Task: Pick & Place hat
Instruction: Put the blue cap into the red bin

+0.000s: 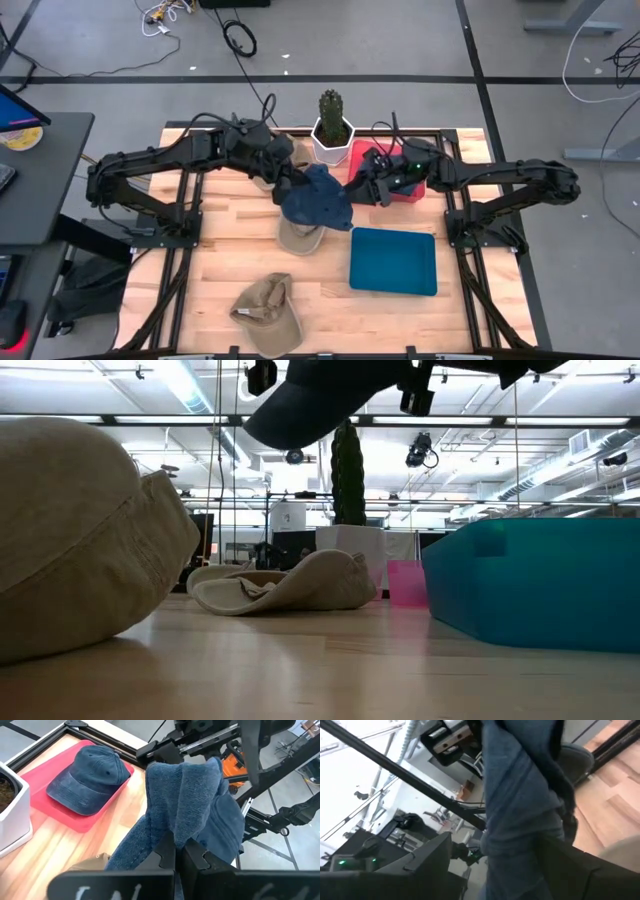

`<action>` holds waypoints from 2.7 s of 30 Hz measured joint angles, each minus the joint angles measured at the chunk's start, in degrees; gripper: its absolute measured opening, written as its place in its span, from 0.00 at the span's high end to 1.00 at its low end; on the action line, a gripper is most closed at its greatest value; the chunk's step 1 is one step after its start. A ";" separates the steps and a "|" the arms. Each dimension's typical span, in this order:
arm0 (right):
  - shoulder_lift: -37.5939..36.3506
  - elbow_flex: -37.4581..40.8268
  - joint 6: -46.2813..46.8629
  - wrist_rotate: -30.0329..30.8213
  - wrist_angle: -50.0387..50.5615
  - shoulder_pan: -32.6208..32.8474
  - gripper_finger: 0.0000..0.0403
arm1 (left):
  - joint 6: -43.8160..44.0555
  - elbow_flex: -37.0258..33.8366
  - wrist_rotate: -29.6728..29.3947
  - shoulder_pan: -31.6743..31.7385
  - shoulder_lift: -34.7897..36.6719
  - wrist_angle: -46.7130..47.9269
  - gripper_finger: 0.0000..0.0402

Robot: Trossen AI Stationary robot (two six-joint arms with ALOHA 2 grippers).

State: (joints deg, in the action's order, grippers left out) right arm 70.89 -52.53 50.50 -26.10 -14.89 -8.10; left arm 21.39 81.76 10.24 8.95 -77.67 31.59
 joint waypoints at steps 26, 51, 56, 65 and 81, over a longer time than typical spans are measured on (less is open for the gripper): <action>2.78 0.00 -0.22 -0.30 -2.17 0.68 0.73 | -0.16 0.00 0.50 0.00 0.02 1.36 0.99; 2.78 0.00 4.54 -7.61 -13.90 0.69 0.95 | -4.06 0.00 -3.06 -0.14 0.04 1.27 0.76; 2.78 0.00 4.55 -7.63 -13.90 0.69 0.95 | -4.70 0.00 -4.58 -0.14 0.04 1.33 0.62; -1.21 0.02 3.75 -5.52 -13.94 -1.82 0.95 | -4.05 0.00 -10.30 -0.07 0.04 9.70 0.45; -16.69 0.02 -2.71 2.91 16.70 -17.43 0.95 | -4.01 0.00 -15.56 -0.15 0.04 13.62 0.45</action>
State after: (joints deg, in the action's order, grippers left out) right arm 54.19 -52.51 47.79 -23.19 1.80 -25.53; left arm 17.37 81.76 -5.32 8.80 -77.62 45.22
